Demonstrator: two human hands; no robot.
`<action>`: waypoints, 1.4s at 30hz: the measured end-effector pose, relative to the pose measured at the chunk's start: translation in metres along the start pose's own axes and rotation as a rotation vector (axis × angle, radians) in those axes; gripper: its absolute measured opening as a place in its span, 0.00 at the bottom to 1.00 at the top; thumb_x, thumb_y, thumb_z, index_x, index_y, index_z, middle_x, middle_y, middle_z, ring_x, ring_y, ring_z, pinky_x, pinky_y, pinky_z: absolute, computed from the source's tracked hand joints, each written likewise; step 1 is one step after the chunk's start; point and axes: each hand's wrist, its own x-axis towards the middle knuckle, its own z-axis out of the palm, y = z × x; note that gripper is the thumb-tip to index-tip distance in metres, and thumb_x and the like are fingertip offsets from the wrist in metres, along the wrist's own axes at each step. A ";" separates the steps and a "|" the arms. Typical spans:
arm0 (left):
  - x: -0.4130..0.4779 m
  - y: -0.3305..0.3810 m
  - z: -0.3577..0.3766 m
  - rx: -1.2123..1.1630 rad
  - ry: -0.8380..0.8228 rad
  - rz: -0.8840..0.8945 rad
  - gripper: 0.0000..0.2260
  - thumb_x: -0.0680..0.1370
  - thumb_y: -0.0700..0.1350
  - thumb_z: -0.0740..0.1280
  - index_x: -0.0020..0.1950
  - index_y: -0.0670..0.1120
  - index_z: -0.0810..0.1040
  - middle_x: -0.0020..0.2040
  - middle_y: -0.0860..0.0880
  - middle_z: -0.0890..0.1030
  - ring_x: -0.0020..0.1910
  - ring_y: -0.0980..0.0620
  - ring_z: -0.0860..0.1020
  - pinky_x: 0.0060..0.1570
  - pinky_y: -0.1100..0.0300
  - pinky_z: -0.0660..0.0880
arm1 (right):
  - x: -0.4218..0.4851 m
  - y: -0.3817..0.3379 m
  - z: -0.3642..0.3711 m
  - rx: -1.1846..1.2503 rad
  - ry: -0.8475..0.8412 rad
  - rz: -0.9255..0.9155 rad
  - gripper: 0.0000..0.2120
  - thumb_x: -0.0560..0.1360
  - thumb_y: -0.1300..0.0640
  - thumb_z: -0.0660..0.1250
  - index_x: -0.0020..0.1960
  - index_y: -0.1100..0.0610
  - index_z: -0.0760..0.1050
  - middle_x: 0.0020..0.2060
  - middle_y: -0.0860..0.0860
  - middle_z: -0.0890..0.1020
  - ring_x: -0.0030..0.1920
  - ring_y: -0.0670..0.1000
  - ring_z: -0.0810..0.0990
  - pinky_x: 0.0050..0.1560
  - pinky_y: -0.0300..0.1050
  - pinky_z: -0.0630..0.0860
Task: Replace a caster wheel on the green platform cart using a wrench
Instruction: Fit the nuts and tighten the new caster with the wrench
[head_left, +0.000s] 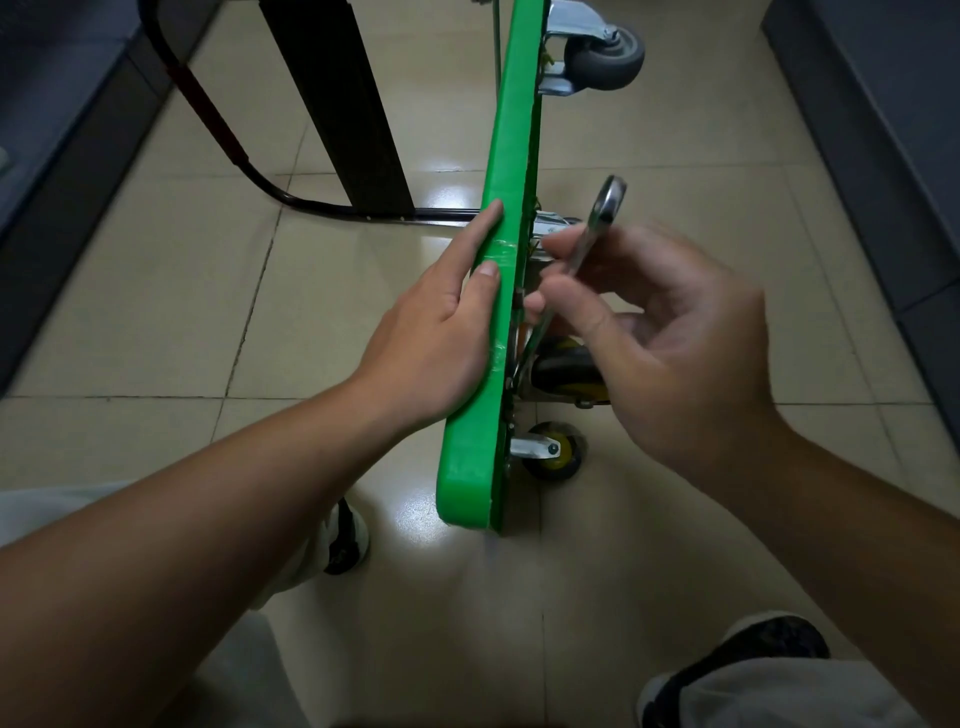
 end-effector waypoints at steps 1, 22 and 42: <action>0.000 0.000 0.000 0.000 0.003 0.001 0.24 0.85 0.58 0.50 0.81 0.68 0.56 0.77 0.59 0.70 0.63 0.64 0.73 0.58 0.58 0.71 | -0.006 -0.002 -0.002 -0.062 -0.020 -0.085 0.10 0.79 0.64 0.72 0.59 0.65 0.80 0.50 0.59 0.82 0.51 0.54 0.85 0.50 0.49 0.85; 0.001 0.002 0.002 0.024 0.027 -0.001 0.24 0.84 0.57 0.50 0.81 0.68 0.58 0.78 0.59 0.69 0.70 0.54 0.73 0.65 0.55 0.70 | -0.071 -0.008 -0.009 -0.452 -0.454 -0.671 0.10 0.82 0.67 0.64 0.56 0.69 0.82 0.52 0.64 0.83 0.60 0.63 0.81 0.70 0.56 0.73; -0.001 0.000 0.000 0.021 -0.005 -0.001 0.22 0.86 0.56 0.50 0.82 0.68 0.55 0.76 0.56 0.72 0.59 0.59 0.78 0.53 0.58 0.74 | 0.003 0.001 0.001 0.247 0.021 0.251 0.06 0.78 0.64 0.71 0.55 0.59 0.81 0.44 0.51 0.87 0.49 0.54 0.88 0.49 0.50 0.86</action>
